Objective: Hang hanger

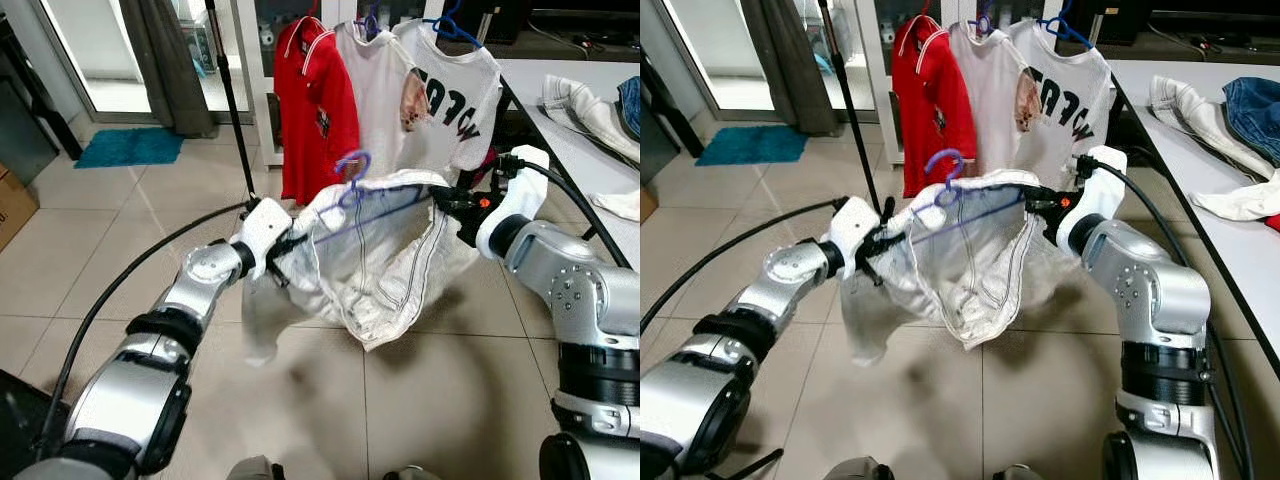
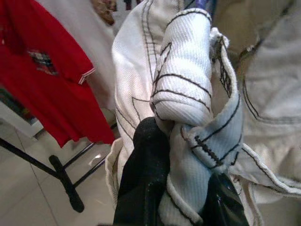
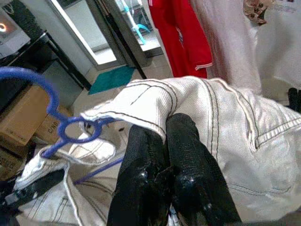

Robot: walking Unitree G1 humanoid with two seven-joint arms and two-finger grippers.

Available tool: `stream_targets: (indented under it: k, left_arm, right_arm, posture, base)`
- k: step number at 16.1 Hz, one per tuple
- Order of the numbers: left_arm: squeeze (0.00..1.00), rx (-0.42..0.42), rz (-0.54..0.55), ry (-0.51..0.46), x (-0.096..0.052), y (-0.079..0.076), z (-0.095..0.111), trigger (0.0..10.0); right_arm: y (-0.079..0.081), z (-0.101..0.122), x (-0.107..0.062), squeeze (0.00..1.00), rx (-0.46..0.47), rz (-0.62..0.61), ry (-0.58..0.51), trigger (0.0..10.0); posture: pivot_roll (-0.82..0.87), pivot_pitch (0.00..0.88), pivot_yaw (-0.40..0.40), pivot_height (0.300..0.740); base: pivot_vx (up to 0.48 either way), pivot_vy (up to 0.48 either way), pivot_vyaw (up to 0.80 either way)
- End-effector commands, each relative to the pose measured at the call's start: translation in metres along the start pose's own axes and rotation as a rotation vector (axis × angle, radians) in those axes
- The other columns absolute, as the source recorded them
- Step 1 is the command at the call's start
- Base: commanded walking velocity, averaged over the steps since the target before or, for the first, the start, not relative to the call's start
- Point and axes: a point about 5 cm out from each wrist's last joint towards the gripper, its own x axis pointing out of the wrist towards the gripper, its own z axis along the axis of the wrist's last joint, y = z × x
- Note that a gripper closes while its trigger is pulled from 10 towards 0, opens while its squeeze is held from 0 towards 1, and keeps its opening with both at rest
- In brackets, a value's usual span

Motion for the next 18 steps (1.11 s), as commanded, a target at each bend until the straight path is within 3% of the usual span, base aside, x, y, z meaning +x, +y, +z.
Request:
stream_targets:
  k: [1, 5, 8, 9, 13, 17, 18]
  left_arm:
    - [0.00, -0.031, 0.048, -0.046, 0.001, 0.011, 0.013, 0.0]
    - [0.00, -0.102, 0.011, -0.125, 0.002, 0.017, 0.028, 0.0]
    - [0.00, -0.137, -0.130, -0.218, 0.003, 0.014, 0.047, 0.0]
    - [0.00, -0.164, -0.274, -0.277, 0.003, 0.005, 0.057, 0.0]
    - [0.00, -0.234, -0.447, -0.410, -0.003, -0.002, 0.083, 0.0]
    - [0.00, -0.256, -0.591, -0.412, -0.020, -0.007, 0.086, 0.0]
    - [0.00, -0.291, -0.625, -0.412, -0.027, -0.010, 0.084, 0.0]
  right_arm:
    - [0.008, 0.002, -0.004, 0.00, -0.010, 0.036, -0.012, 0.0]
    - [0.009, -0.024, -0.010, 0.00, -0.063, 0.045, 0.079, 0.0]
    - [0.011, -0.059, -0.003, 0.00, -0.128, 0.023, 0.171, 0.0]
    - [0.022, -0.070, 0.007, 0.00, -0.208, 0.037, 0.197, 0.0]
    - [0.051, -0.090, 0.023, 0.00, -0.356, 0.113, 0.242, 0.0]
    - [0.048, -0.099, 0.032, 0.00, -0.361, 0.081, 0.234, 0.0]
    - [0.043, -0.094, 0.034, 0.00, -0.380, 0.039, 0.202, 3.8]
  posture:
    - [-0.03, 0.000, 0.038, 0.740]
    - [-0.04, 0.000, 0.045, 0.740]
    - [-0.04, 0.000, 0.047, 0.740]
    - [-0.03, 0.000, 0.049, 0.740]
    - [-0.01, 0.000, 0.046, 0.740]
    - [-0.01, 0.000, 0.052, 0.740]
    - [-0.01, 0.000, 0.057, 0.740]
  base:
    - [0.000, 0.000, 0.00]
    - [0.000, 0.000, 0.00]
    - [0.000, 0.000, 0.00]
    - [0.000, 0.000, 0.00]
    - [0.000, 0.000, 0.00]
    - [0.000, 0.000, 0.00]
    - [0.000, 0.000, 0.00]
